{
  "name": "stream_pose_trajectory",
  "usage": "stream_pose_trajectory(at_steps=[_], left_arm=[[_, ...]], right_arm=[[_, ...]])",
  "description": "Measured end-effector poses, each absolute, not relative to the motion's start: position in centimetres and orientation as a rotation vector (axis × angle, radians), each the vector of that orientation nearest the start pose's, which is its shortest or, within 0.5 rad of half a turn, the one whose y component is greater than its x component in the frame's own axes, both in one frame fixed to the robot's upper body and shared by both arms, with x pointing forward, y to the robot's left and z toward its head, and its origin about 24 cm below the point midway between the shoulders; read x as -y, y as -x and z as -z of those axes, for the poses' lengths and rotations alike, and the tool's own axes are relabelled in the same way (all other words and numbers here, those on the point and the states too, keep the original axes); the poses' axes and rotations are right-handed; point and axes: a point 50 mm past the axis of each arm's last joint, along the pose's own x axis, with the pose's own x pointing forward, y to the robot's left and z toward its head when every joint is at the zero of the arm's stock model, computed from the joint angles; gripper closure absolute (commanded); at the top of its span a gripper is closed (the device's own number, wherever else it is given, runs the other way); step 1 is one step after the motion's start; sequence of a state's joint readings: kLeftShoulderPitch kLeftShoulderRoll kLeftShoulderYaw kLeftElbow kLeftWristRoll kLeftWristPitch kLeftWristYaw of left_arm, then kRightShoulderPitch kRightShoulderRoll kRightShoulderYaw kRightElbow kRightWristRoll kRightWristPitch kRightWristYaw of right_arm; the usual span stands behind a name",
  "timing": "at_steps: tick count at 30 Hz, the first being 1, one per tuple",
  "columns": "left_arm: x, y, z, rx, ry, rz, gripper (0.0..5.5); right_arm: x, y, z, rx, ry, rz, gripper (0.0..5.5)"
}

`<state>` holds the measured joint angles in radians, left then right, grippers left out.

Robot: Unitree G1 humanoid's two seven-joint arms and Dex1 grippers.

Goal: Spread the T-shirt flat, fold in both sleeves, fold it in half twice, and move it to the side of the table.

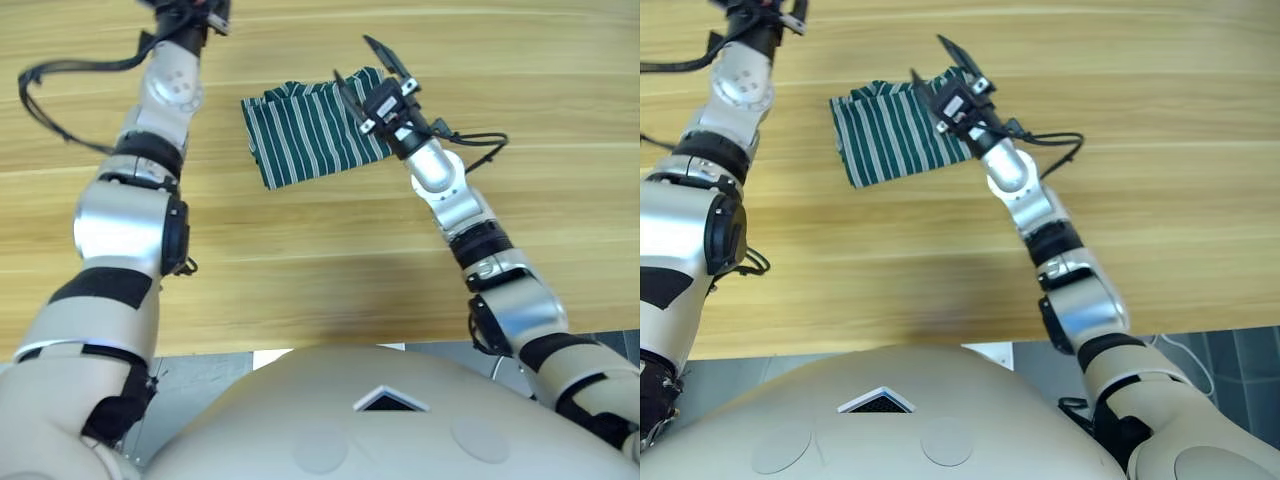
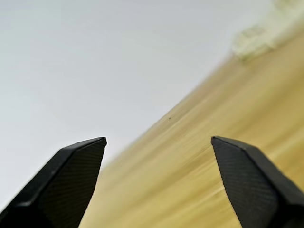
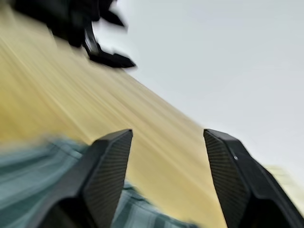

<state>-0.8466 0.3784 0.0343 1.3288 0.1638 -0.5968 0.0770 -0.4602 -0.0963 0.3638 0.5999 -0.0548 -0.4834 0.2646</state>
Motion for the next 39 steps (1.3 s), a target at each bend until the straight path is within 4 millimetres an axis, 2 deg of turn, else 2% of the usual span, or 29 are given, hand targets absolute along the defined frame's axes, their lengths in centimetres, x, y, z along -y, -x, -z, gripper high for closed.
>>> stream_pose_trajectory(at_steps=[4,7,11,12,16,19,23,26,28,29,32,37,39], left_arm=[[-25.9,-34.9,-6.5,0.119,-0.22,-0.177,1.39],[-26.2,-33.4,-4.8,0.128,-0.12,-0.225,1.39],[-26.5,-32.0,-3.1,0.099,-0.051,-0.26,1.39],[-26.6,-31.8,-2.8,0.095,-0.028,-0.27,1.39],[-26.6,-31.7,-2.5,0.093,0.0,-0.277,1.39],[-26.6,-31.6,-2.4,0.09,-0.001,-0.276,1.39],[-26.6,-31.6,-2.4,0.091,0.0,-0.276,1.39],[-26.8,-31.3,-2.3,0.1,0.001,-0.271,1.39],[-27.1,-30.8,-1.9,0.097,0.0,-0.284,1.39],[-27.3,-30.4,-1.7,0.096,-0.001,-0.291,1.39],[-27.6,-30.2,-1.7,0.106,0.002,-0.308,1.39],[-29.6,-28.5,-1.1,0.1,-0.008,-0.396,1.39],[-29.8,-28.3,-1.1,0.092,-0.028,-0.403,1.39]], right_arm=[[2.0,-30.5,-3.8,0.069,0.196,-0.898,2.74],[1.2,-32.2,-2.4,-0.16,0.171,-0.892,2.74],[2.2,-33.5,-1.3,-0.417,0.0,-0.782,2.74],[2.7,-34.4,-1.8,-0.456,-0.054,-0.72,2.74],[4.7,-35.5,-2.0,-0.515,-0.199,-0.531,2.74],[8.4,-36.4,-2.0,-0.517,-0.28,-0.31,2.74],[17.5,-37.2,-2.4,-0.482,-0.393,0.128,2.74],[23.6,-36.1,-2.5,-0.454,-0.372,0.378,2.74],[28.0,-34.4,-2.4,-0.455,-0.299,0.527,2.74],[29.5,-33.6,-2.2,-0.46,-0.267,0.576,2.74],[31.8,-31.9,-1.6,-0.474,-0.199,0.651,2.74],[33.3,-30.8,-1.6,-0.415,-0.298,0.887,2.74],[33.0,-30.9,-1.7,-0.38,-0.275,0.913,2.74]])
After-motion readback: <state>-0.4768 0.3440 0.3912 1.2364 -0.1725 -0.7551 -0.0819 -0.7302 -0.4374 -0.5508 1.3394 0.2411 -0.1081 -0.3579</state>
